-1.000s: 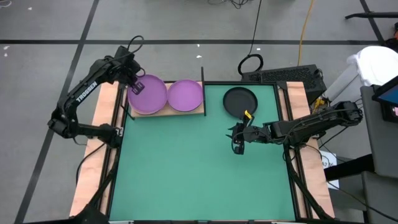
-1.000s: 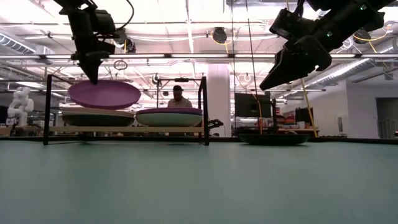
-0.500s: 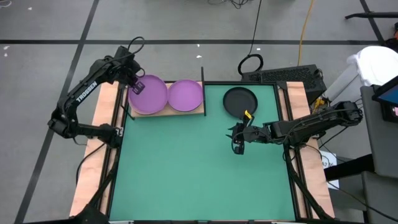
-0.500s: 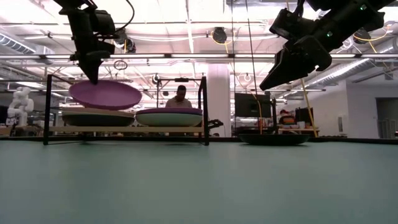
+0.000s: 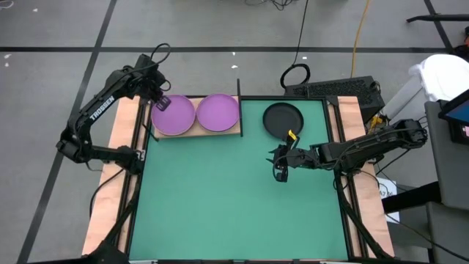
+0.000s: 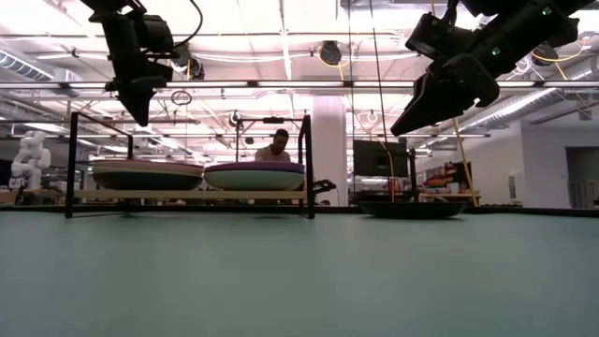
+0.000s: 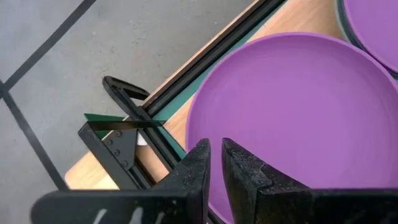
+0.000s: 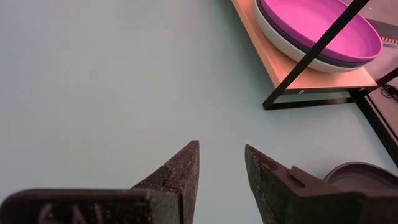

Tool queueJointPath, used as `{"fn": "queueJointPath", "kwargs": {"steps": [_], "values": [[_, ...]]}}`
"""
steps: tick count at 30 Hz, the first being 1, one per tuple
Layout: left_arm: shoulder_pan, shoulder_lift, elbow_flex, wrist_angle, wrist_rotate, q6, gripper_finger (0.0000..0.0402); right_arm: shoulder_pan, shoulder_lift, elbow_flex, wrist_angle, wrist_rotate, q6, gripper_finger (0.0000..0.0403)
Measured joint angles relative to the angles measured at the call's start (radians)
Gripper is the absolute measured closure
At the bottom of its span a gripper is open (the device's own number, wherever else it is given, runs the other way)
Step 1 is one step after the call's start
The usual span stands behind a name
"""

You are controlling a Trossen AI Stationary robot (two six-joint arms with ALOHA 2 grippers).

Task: Place and stack plates onto a shelf
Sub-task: Stack the black plate on top of the right violet plate on the shelf

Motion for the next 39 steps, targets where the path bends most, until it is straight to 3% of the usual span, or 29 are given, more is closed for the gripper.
{"fn": "queueJointPath", "kwargs": {"steps": [11,15,25,30,35,39], "values": [[-0.098,-0.004,-0.081,0.000,0.038,0.004,0.0353,0.000,0.000,0.000,0.000,0.007,0.044,0.0291],[-0.174,-0.029,-0.098,0.006,0.039,-0.028,0.0353,0.000,0.013,0.000,-0.003,0.064,0.070,0.0291],[-0.505,-0.219,-0.103,0.099,0.037,-0.155,0.0353,-0.106,0.052,0.000,-0.031,0.130,0.031,0.0291],[-0.675,-0.296,-0.103,0.152,0.024,-0.196,0.0353,-0.182,0.070,0.000,-0.025,0.065,-0.032,0.0291],[-0.820,-0.312,-0.105,0.160,-0.066,-0.252,0.0353,-0.243,0.103,0.000,-0.027,0.025,-0.076,0.0291],[-0.927,-0.315,-0.175,0.214,-0.119,-0.289,0.0353,-0.265,0.145,0.000,-0.025,0.001,-0.132,0.0291]]}}
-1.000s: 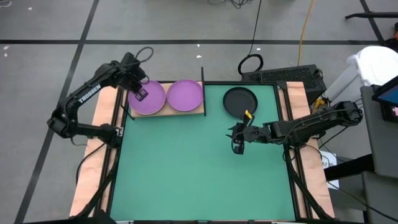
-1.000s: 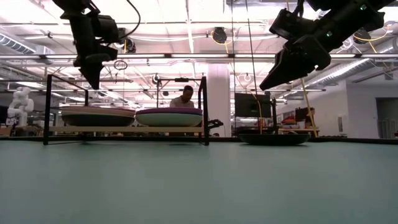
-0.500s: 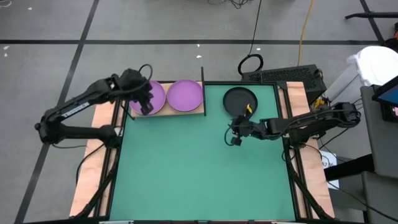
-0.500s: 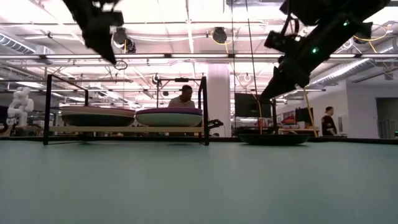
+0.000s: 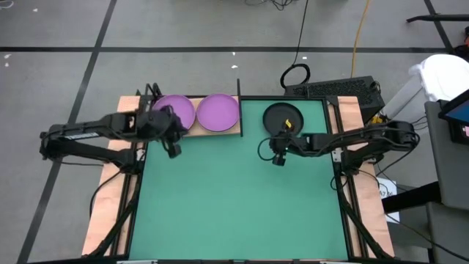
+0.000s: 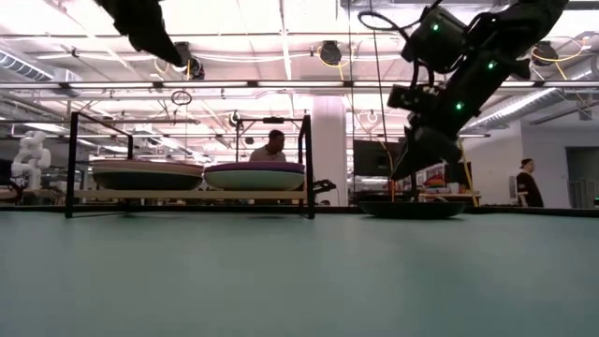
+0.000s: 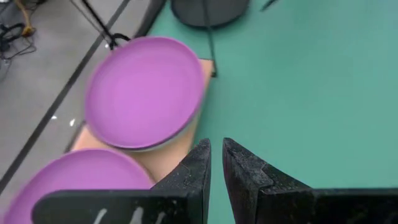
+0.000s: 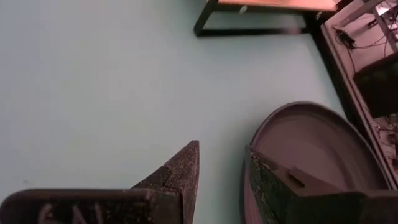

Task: Place and stack plates onto a shelf
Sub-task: Stack the black plate on top of the right violet plate on the shelf

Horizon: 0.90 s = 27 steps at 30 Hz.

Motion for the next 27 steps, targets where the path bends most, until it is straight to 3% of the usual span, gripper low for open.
{"fn": "queueJointPath", "kwargs": {"steps": [11,21,27], "values": [[-0.219,-0.006,-0.236,0.254,-0.157,-0.094,0.0353,-0.047,0.099,0.000,0.003,0.001,-0.014,0.0289],[-0.329,-0.006,-0.300,0.370,-0.228,-0.132,0.0353,-0.096,0.164,0.000,0.007,0.055,0.038,0.0205],[-0.343,-0.006,-0.300,0.372,-0.231,-0.137,0.0353,-0.124,0.170,-0.033,0.041,0.029,0.065,0.0206]]}}
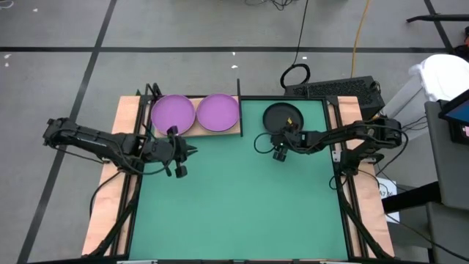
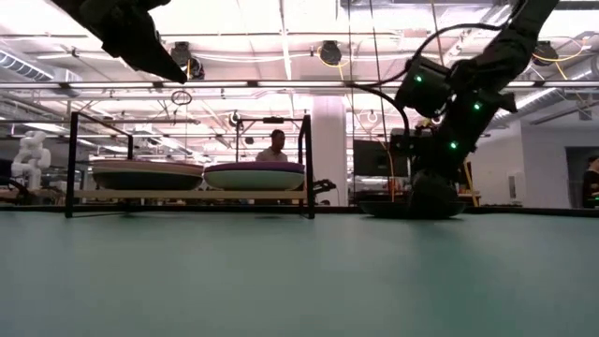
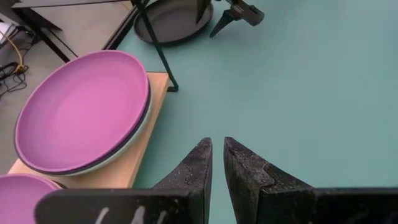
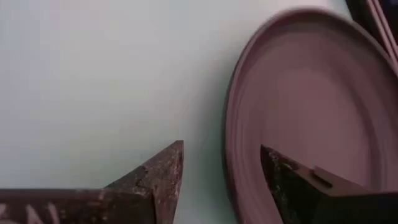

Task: Place and stack plates onto a shelf
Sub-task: Stack the black plate on top of the right violet plate on the shelf

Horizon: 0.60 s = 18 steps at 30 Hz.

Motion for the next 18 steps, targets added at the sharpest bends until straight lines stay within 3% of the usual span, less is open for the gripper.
{"fn": "queueJointPath", "kwargs": {"steps": [5,18], "values": [[-0.002,0.000,0.000,0.000,0.000,-0.004,0.0353,-0.009,-0.003,-0.064,0.077,-0.003,0.015,0.0244],[-0.001,0.000,0.000,-0.002,0.000,-0.008,0.0353,-0.005,-0.011,-0.103,0.131,-0.025,-0.032,0.0394]]}}
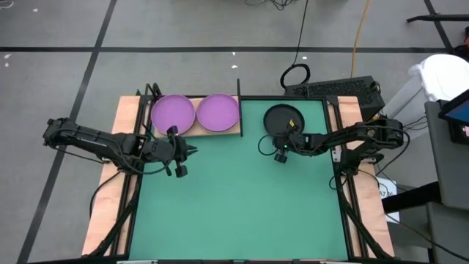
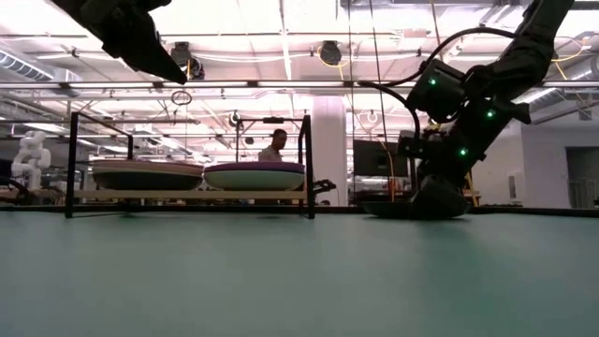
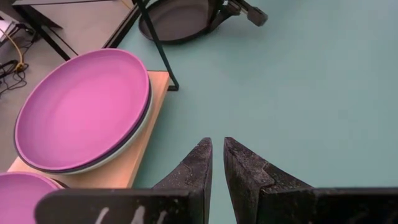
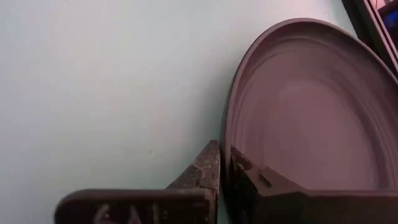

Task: Place and stack plates onto a shelf
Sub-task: Stack the black plate on top of the right violet plate on the shelf

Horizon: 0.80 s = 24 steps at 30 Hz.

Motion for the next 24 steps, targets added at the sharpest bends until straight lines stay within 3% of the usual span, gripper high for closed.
{"fn": "queueJointPath", "kwargs": {"steps": [12,19,24], "values": [[0.000,0.000,0.000,0.000,0.000,-0.003,0.0353,0.041,-0.020,-0.002,0.020,0.000,-0.027,0.0400],[0.000,0.000,0.000,0.000,0.001,-0.006,0.0353,0.083,-0.092,-0.003,0.029,-0.003,-0.029,0.0401],[0.000,0.000,0.000,-0.009,0.002,-0.003,0.0353,0.126,-0.159,-0.003,0.046,0.050,-0.047,0.0402]]}}
